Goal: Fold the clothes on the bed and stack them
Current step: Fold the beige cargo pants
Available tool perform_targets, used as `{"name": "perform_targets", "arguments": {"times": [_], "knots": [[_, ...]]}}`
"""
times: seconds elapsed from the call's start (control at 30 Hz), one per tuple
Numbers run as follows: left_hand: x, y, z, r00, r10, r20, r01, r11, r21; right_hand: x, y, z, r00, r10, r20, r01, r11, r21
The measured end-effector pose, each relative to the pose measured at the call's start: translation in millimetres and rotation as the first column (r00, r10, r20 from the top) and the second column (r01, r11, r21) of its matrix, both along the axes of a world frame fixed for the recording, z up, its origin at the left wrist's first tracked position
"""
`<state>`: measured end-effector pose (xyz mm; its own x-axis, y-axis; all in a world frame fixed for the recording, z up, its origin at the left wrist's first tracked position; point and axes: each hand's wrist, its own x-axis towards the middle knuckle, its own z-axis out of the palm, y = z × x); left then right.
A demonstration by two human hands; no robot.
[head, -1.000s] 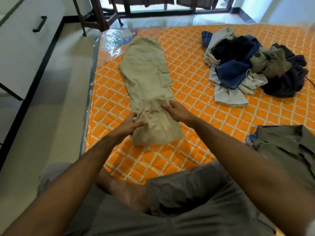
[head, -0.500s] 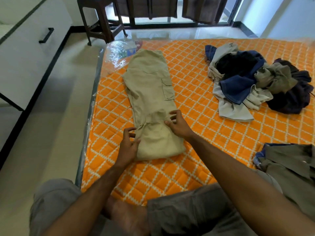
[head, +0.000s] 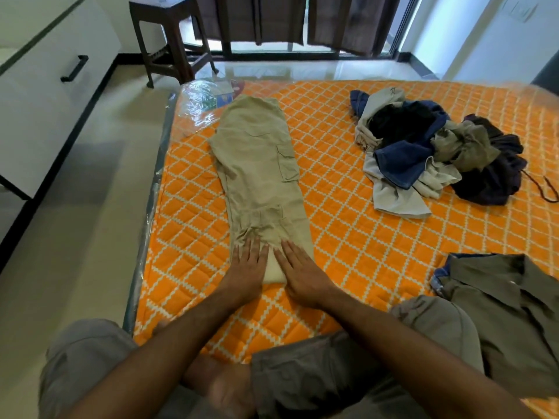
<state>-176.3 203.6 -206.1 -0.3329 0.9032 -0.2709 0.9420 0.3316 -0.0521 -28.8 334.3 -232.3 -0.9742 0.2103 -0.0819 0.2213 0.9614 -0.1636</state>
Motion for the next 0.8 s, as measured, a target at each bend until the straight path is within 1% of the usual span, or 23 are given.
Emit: {"name": "perform_targets", "arguments": {"times": [0.07,0.1,0.17,0.23,0.33,0.4,0.47,0.53,0.57,0.6,0.67,0.73,0.8], "knots": [[3,2,3,1.000,0.014,-0.019,-0.015,0.998,-0.055,-6,-3,-3,0.997,-0.069,-0.023,0.070,0.994,0.080],[3,3,4,1.000,0.013,-0.009,-0.013,0.997,-0.071,-9,-4,-1,0.995,-0.096,-0.007,0.096,0.990,0.105],[-2,4,12,0.997,0.010,0.070,-0.002,0.993,-0.119,-13,-4,8,0.991,-0.126,0.055,0.117,0.984,0.135],[-11,6,28,0.981,0.011,0.196,0.027,0.982,-0.187,-17,-2,27,0.985,-0.122,0.124,0.108,0.987,0.116],[-17,2,59,0.919,-0.011,0.394,0.099,0.974,-0.204,-14,-3,64,0.982,-0.089,0.167,0.088,0.996,0.010],[-13,-3,81,0.854,0.013,0.520,0.106,0.974,-0.199,-6,-7,89,0.967,-0.057,0.248,0.072,0.996,-0.049],[-5,-10,99,0.807,0.071,0.586,0.110,0.957,-0.268,2,-16,114,0.936,0.008,0.353,0.036,0.992,-0.118],[4,-25,113,0.760,0.134,0.636,0.142,0.921,-0.363,16,-29,135,0.887,0.123,0.446,-0.004,0.966,-0.257],[6,-35,116,0.714,0.186,0.675,0.143,0.905,-0.400,25,-37,142,0.855,0.182,0.485,-0.016,0.945,-0.327],[4,-43,115,0.643,0.240,0.727,0.138,0.898,-0.418,32,-40,148,0.826,0.229,0.515,-0.012,0.921,-0.391],[4,-64,122,0.502,0.270,0.822,0.119,0.920,-0.375,47,-43,155,0.791,0.286,0.541,0.019,0.872,-0.489],[-1,-80,127,0.429,0.197,0.881,0.032,0.972,-0.233,57,-44,164,0.779,0.332,0.532,0.037,0.822,-0.568],[-4,-90,126,0.373,0.097,0.923,-0.135,0.990,-0.050,60,-42,171,0.797,0.356,0.488,0.040,0.775,-0.630]]}}
